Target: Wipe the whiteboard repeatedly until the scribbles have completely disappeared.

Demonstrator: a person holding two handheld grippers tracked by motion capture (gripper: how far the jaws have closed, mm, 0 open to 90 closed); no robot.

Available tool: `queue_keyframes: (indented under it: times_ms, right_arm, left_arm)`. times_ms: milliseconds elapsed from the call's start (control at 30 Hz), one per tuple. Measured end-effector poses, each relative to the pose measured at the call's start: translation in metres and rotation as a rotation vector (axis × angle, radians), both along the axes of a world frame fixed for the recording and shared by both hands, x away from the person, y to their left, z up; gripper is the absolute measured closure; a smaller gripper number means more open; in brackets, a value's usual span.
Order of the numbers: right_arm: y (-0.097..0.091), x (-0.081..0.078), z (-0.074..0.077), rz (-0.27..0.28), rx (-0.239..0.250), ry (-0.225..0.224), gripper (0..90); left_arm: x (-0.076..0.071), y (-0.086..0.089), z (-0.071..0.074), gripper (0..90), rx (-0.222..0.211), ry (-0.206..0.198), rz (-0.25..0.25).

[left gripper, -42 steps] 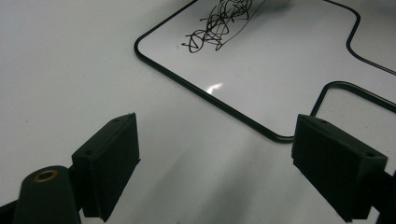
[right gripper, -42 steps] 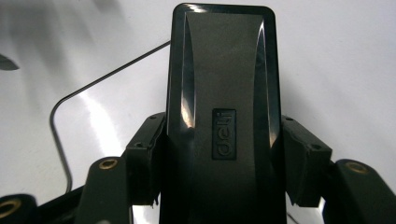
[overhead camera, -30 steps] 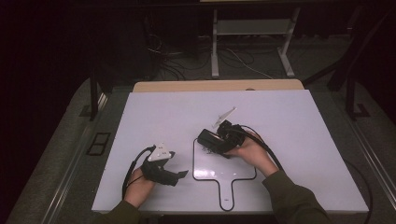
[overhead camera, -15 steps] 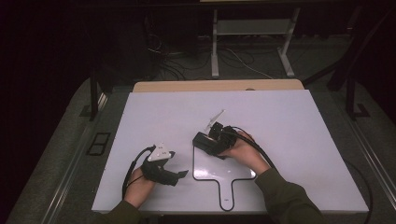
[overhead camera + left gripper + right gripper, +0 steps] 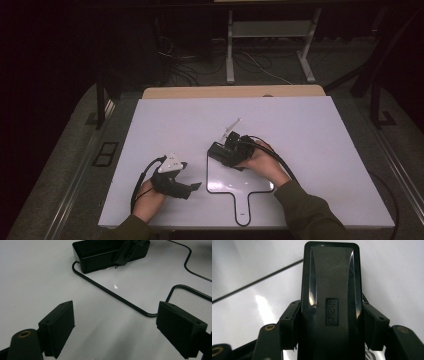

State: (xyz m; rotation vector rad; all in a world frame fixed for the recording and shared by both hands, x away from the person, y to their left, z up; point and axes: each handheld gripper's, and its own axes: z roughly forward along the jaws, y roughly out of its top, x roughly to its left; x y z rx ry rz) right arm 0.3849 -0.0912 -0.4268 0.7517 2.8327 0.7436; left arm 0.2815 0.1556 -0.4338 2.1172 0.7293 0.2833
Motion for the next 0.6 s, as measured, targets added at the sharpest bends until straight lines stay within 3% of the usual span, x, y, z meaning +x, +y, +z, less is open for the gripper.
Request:
queue_keyframes:
  times_ms: [533, 600]
  right_arm:
    - [-0.042, -0.002, 0.000, -0.063, -0.013, -0.004, 38.7]
    - [-0.048, -0.002, 0.000, -0.069, -0.015, -0.007, 38.7]
  left_arm:
    - [0.000, 0.000, 0.000, 14.0, 0.007, -0.001, 0.000]
    - [0.000, 0.001, 0.001, 14.0, 0.024, -0.002, -0.011]
